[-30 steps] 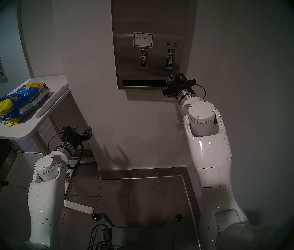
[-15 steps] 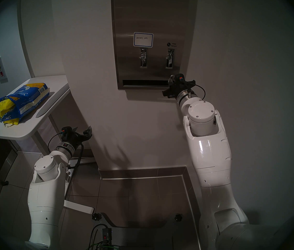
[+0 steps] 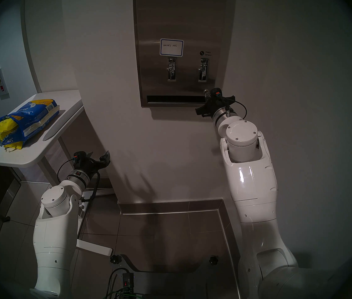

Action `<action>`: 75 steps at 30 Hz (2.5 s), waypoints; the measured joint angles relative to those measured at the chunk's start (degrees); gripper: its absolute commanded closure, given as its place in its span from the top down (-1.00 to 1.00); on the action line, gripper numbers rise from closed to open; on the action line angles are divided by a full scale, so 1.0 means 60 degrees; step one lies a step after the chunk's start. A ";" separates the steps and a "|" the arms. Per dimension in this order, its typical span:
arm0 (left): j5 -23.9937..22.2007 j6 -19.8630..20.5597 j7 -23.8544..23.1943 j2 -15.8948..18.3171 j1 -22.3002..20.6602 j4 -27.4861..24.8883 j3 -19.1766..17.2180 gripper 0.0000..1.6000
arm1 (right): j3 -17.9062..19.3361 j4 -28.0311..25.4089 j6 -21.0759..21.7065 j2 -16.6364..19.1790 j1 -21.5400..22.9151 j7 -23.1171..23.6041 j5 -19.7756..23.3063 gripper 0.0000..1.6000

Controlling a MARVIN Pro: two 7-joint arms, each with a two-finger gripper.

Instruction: Open the dispenser door, put the pads inside, close the door

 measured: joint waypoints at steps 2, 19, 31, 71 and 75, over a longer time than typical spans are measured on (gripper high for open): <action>0.0000 0.0000 0.0000 0.0000 0.0000 0.0000 0.0000 1.00 | 0.0005 0.0000 -0.0002 -0.0003 -0.0002 0.0000 -0.0001 -1.00; -0.0002 0.0000 0.0000 0.0001 0.0000 0.0001 0.0001 1.00 | 0.0093 -0.0591 0.0280 -0.0052 -0.0388 0.0076 -0.0001 -1.00; -0.0003 0.0000 0.0000 0.0002 0.0000 0.0002 0.0002 1.00 | 0.0105 -0.1375 0.0725 -0.0086 -0.0876 0.0088 -0.0042 -1.00; -0.0004 0.0000 0.0000 0.0003 0.0001 0.0002 0.0002 1.00 | 0.0233 -0.2190 0.1160 -0.0037 -0.1548 -0.0116 -0.0450 -0.08; -0.0005 0.0000 0.0000 0.0003 0.0001 0.0002 0.0002 1.00 | 0.0273 -0.2185 0.1136 -0.0023 -0.1556 -0.0129 -0.0460 0.32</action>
